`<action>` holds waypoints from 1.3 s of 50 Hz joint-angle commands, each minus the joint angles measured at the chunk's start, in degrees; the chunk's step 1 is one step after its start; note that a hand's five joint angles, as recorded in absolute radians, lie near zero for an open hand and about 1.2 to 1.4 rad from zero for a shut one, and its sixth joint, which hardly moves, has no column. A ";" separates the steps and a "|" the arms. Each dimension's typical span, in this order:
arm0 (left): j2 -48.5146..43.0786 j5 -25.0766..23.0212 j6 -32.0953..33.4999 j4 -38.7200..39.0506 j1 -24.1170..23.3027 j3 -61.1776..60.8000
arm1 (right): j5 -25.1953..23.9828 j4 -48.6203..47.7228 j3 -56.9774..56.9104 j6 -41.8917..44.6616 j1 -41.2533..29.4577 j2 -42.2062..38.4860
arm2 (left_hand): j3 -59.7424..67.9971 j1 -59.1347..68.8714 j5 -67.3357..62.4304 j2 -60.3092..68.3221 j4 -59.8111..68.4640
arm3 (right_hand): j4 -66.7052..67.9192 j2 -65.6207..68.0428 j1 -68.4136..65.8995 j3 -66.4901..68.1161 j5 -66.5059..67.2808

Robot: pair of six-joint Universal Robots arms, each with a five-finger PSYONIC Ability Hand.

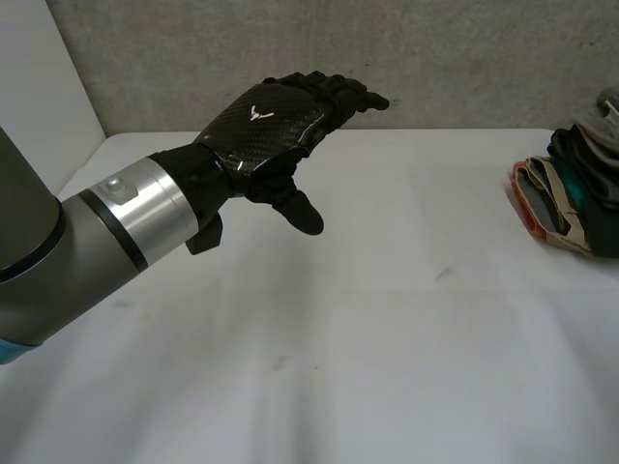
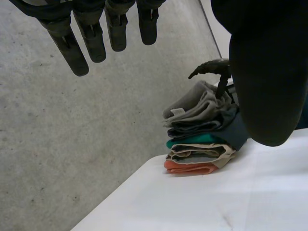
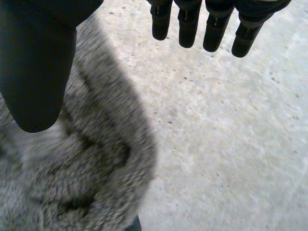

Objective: Fold the laundry.

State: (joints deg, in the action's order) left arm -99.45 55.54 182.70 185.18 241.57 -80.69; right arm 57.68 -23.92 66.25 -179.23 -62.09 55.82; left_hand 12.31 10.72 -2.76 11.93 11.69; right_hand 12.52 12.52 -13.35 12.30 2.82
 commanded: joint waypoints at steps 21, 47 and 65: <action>2.33 10.98 -12.98 0.97 -2.77 13.44 | 30.57 14.71 -15.98 21.47 -2.05 15.45 | -0.59 1.01 1.04 -0.20 0.04 | -2.52 -2.52 3.35 -2.30 -2.82; 0.49 31.30 22.94 -11.17 30.78 -1.10 | 17.20 9.60 21.90 19.44 -48.30 20.47 | -1.76 -0.17 2.21 -1.38 -1.14 | -2.52 -2.52 3.35 -2.30 -2.82; -7.60 30.95 36.14 0.61 37.48 -19.24 | 17.12 5.91 25.51 19.88 -48.30 16.43 | -2.31 -0.72 2.76 -1.93 -1.69 | -2.52 -2.52 3.35 -2.30 -2.82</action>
State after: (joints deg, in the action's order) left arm -104.53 86.53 213.92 183.88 279.20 -97.57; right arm 74.72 -16.21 91.02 -159.64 -110.53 73.34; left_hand 12.10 10.72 -2.76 11.92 11.69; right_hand 12.52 12.18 -13.34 12.27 2.81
